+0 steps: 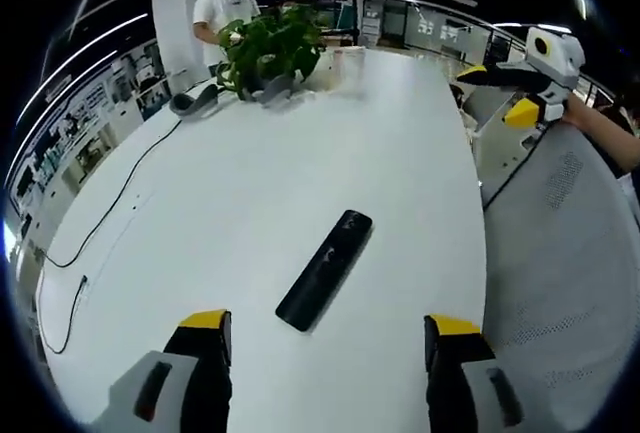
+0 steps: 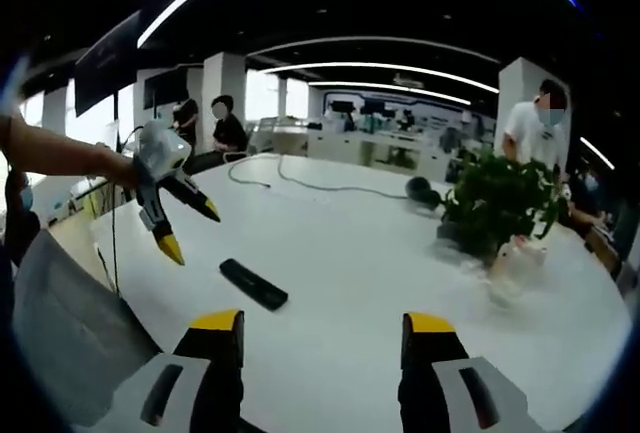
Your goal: Press the specified remote control buttons in sequence, fully releasing each button before pressing the next.
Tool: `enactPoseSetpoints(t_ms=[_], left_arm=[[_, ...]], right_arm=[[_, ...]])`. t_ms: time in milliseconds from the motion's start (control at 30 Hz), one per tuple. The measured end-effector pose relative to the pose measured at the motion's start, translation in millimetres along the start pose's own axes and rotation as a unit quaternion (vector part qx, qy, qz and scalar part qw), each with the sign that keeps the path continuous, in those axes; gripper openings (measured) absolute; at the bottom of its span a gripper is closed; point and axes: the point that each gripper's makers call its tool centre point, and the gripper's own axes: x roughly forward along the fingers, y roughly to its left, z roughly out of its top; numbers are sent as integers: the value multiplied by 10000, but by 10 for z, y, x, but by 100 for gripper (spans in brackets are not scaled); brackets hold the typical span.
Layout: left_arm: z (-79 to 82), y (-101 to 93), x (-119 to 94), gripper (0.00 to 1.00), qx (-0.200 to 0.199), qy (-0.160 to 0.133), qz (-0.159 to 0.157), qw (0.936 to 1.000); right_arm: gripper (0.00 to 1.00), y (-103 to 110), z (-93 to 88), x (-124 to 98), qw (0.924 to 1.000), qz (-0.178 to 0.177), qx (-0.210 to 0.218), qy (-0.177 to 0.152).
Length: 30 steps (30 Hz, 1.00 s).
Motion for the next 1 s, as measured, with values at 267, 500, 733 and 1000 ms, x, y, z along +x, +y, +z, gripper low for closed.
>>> enactPoseSetpoints(t_ms=[267, 500, 733, 1000], left_arm=[[65, 48, 192, 68, 15, 49, -110, 9999], [17, 92, 350, 61, 79, 369, -168, 9991], [-14, 124, 476, 58, 238, 566, -249, 9978], [-79, 214, 635, 55, 339, 803, -236, 9959]], right_arm=[[58, 32, -22, 12, 9999, 76, -10, 71], [57, 15, -36, 17, 9999, 87, 31, 90], [57, 6, -54, 30, 9999, 72, -1, 146], [57, -2, -97, 44, 9996, 44, -54, 264]])
